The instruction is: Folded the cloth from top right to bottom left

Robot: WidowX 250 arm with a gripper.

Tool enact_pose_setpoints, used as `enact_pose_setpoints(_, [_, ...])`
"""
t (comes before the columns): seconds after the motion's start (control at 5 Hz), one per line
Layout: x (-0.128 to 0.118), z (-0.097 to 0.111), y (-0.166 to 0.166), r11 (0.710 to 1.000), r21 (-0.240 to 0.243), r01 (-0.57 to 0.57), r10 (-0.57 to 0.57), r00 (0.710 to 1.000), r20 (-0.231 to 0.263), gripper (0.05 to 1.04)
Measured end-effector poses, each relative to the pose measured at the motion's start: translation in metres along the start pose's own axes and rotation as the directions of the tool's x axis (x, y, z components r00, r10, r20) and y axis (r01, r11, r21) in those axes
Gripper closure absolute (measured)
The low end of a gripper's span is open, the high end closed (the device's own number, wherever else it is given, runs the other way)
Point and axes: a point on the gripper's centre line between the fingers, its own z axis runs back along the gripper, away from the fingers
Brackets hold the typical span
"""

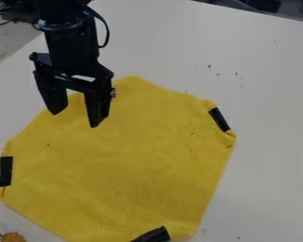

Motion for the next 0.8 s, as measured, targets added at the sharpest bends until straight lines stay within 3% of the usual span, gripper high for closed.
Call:
enact_pose_setpoints(0.2, [-0.001,-0.005,0.000,1.000,-0.001,-0.005,0.005,1.000,-0.025,0.083])
enact_pose_setpoints(0.4, [0.033,-0.015,-0.013,0.998,0.066,-0.018,0.019,1.000,-0.019,0.083])
enact_pose_setpoints(0.6, [0.060,-0.027,-0.032,0.997,0.060,-0.048,0.046,0.998,0.041,0.083])
enact_pose_setpoints(0.8, [0.089,-0.040,-0.065,0.996,0.079,-0.037,0.034,0.998,0.047,0.083])
